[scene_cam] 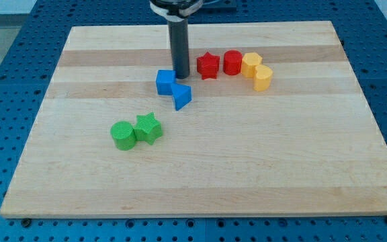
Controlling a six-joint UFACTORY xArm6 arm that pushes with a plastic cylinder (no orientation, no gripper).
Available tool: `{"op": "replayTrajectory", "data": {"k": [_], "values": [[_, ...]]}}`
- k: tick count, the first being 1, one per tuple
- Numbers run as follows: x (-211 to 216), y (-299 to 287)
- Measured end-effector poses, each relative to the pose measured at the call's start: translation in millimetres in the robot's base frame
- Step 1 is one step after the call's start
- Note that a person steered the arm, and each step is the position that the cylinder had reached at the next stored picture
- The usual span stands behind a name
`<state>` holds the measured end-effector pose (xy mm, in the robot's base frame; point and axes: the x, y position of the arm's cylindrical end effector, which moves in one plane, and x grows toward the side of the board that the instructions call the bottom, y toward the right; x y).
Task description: Push the red star closer to red circle
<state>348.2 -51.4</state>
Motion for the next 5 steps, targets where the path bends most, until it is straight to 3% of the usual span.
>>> {"op": "replayTrajectory", "data": {"k": [5], "values": [[-31.6, 7.6]]}}
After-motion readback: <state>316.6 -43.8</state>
